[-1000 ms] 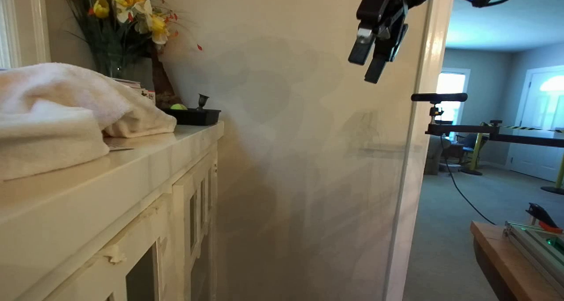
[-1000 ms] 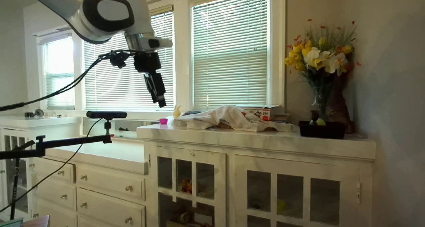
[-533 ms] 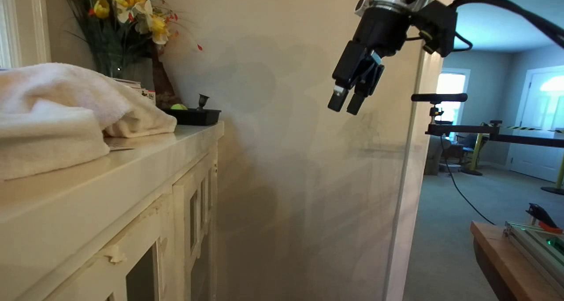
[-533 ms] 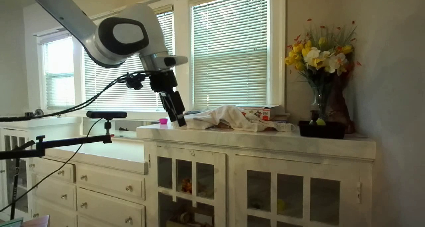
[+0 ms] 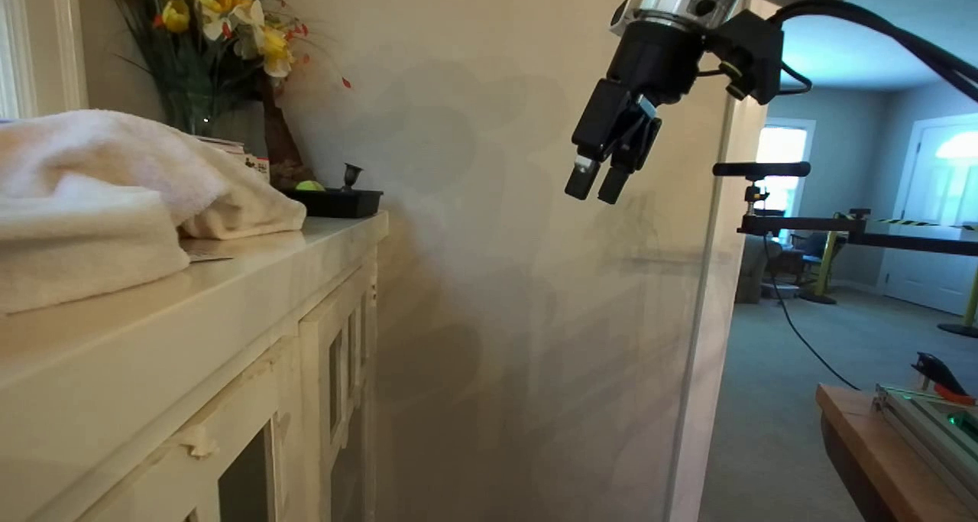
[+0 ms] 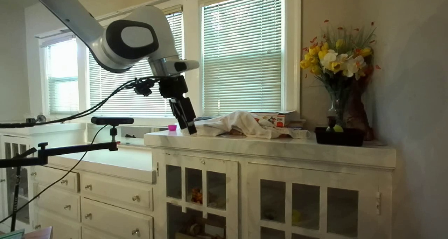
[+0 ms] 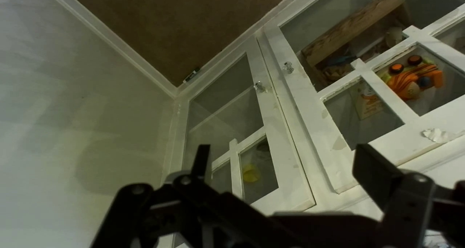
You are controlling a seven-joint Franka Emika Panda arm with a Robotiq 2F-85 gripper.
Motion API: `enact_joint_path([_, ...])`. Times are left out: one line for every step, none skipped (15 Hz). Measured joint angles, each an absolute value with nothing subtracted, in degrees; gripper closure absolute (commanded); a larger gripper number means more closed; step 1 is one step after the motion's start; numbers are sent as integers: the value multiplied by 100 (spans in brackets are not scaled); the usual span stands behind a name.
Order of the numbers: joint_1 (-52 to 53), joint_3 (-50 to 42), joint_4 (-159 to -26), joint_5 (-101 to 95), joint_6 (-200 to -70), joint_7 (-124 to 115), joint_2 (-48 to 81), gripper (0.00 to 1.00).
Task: Open the right side of the bottom cabinet drawer
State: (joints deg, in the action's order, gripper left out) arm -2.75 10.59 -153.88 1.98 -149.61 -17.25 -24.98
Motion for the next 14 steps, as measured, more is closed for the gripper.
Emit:
enact_joint_path([-274, 1058, -15388, 198, -14961, -1725, -2497, 0])
enact_joint_path([-273, 1058, -15388, 198, -14961, -1725, -2497, 0])
enact_joint_path([-277, 1058, -15392, 198, -14996, -1730, -2483, 0])
enact_joint_path([-286, 1058, -15407, 198, -15150, -1742, -2433, 0])
enact_joint_path([-303, 1065, -15432, 195, -15394, -1774, -2345, 0])
enact_joint_path([-338, 1083, -15450, 179, -15711, -1802, -2210, 0])
enact_joint_path([-409, 1119, -15463, 82, -16129, -1824, -2031, 0])
enact_joint_path([-521, 1173, -15468, -64, -16576, -1869, -1815, 0])
enact_joint_path([-665, 1245, -15465, -234, -17011, -1905, -1575, 0])
enact_joint_path([-852, 1346, -15454, -414, -17385, -1943, -1337, 0])
enact_joint_path([-1087, 1477, -15420, -622, -17699, -1993, -1104, 0])
enact_joint_path([-1348, 1624, -15367, -842, -17956, -2038, -879, 0])
enact_joint_path([-1613, 1772, -15279, -1055, -18145, -2056, -668, 0])
enact_joint_path([-1851, 1898, -15170, -1249, -18275, -2058, -479, 0])
